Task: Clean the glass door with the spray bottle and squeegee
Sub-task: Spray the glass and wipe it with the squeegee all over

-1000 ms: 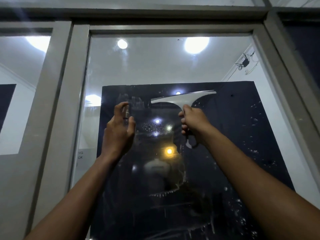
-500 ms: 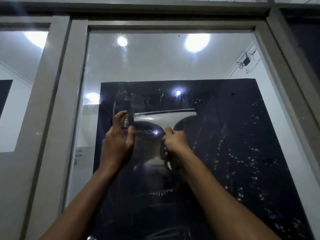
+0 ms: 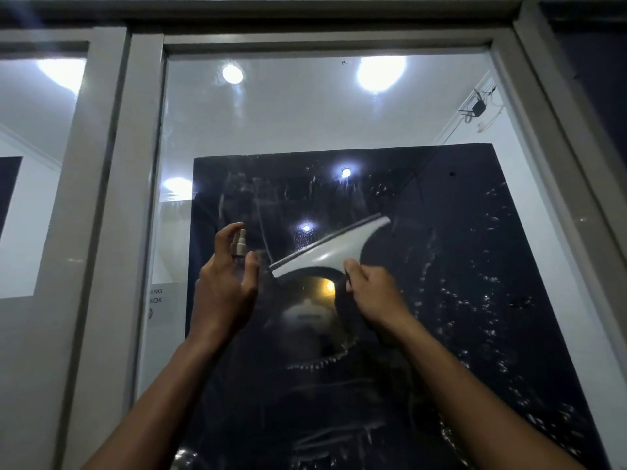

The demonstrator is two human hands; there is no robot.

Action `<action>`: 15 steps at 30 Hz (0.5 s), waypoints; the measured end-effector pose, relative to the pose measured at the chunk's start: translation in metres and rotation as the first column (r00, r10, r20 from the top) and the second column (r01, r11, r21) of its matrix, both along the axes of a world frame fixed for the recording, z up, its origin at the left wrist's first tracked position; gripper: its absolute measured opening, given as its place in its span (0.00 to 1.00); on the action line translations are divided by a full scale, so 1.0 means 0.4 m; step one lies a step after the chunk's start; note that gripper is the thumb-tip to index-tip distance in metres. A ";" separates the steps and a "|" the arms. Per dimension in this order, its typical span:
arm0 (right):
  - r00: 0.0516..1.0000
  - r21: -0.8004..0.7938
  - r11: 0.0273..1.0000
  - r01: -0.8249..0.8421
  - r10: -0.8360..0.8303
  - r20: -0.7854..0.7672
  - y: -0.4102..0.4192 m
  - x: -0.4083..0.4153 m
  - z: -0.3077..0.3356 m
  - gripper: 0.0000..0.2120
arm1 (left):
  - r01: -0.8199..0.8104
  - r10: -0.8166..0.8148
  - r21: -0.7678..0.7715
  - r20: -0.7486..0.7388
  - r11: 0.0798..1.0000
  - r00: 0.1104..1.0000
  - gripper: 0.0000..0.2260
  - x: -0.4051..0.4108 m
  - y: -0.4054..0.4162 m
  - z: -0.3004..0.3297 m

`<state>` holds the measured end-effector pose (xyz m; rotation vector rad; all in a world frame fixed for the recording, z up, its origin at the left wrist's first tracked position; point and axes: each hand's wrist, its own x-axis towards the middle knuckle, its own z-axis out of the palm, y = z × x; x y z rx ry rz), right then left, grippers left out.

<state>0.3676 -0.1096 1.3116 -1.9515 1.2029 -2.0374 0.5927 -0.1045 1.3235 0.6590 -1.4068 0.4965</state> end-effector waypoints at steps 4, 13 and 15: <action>0.886 -0.130 0.979 0.155 -0.196 -0.421 0.011 0.053 0.152 0.28 | 0.008 -0.008 0.007 -0.013 1.000 1.000 0.19 0.015 0.008 0.006; 0.499 -0.021 0.924 0.382 -0.225 -0.837 -0.045 0.093 0.260 0.32 | -0.008 0.008 0.041 -0.013 0.999 1.000 0.20 0.026 -0.010 -0.020; 0.524 0.055 0.923 0.380 -0.166 -0.835 -0.038 0.030 0.266 0.32 | -0.012 0.013 0.033 -0.019 0.999 1.000 0.20 0.018 -0.016 -0.024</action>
